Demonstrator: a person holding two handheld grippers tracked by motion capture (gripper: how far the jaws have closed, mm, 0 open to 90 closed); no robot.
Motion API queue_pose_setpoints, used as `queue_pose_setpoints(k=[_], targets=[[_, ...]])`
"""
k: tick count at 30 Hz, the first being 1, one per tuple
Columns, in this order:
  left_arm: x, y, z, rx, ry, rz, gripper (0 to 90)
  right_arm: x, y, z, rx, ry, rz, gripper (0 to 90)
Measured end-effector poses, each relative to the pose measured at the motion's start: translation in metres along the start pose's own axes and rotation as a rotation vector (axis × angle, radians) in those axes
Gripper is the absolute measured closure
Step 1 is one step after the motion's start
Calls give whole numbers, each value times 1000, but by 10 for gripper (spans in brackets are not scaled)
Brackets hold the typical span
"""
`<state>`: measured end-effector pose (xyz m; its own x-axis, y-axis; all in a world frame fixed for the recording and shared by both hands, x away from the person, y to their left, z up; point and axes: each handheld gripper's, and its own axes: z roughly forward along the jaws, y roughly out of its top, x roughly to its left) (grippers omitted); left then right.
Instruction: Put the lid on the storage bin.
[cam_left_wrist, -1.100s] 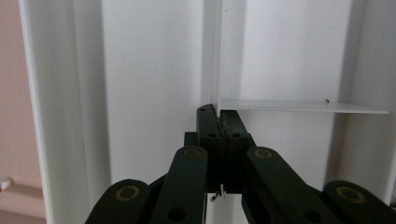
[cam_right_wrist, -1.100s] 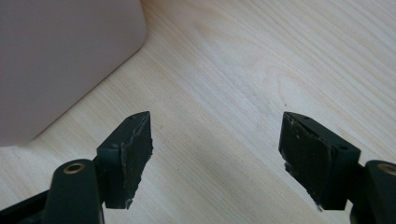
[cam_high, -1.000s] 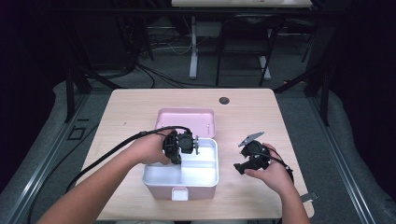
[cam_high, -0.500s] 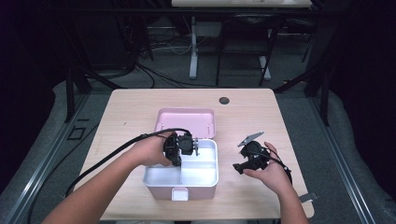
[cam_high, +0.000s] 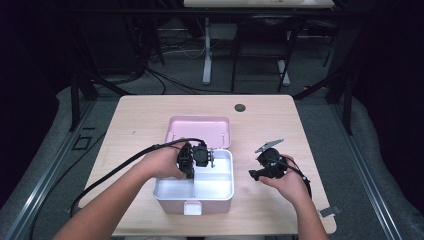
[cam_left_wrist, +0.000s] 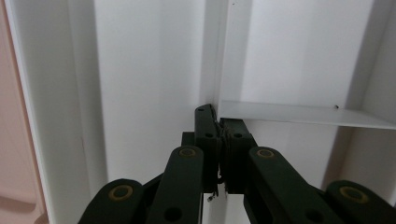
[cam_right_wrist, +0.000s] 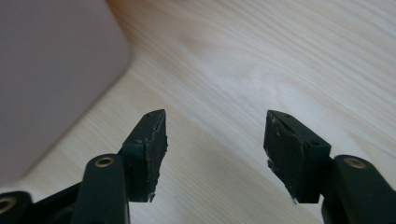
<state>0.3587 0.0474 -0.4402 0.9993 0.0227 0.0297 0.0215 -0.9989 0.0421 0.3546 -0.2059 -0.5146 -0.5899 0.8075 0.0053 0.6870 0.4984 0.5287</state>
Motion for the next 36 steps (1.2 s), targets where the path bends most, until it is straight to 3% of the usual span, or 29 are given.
queue_pose_setpoints(k=[1, 9, 13, 16, 17, 20, 24, 36], targets=[[0, 0, 0, 0, 0, 0, 871, 0, 1, 0, 3, 31, 8, 399], [-1, 1, 0, 7, 4, 1, 870, 4, 18, -1, -2, 29, 49, 468], [-2, 1, 0, 5, 11, -1, 870, -1, 30, -1, 2, -16, 61, 516], [-2, 1, 0, 6, 13, -2, 870, -6, 38, -4, -14, -33, 98, 532], [-2, 1, 0, 6, 14, -2, 871, -9, 41, -5, -23, 5, 108, 532], [-2, 1, 0, 6, 15, -3, 871, -13, 50, -9, -40, -28, 141, 544], [-3, 1, 0, 5, 20, -5, 871, -18, 61, -11, -44, 10, 177, 564], [-3, 1, 1, 5, 15, -5, 871, -20, 99, -14, -29, 5, 198, 594]])
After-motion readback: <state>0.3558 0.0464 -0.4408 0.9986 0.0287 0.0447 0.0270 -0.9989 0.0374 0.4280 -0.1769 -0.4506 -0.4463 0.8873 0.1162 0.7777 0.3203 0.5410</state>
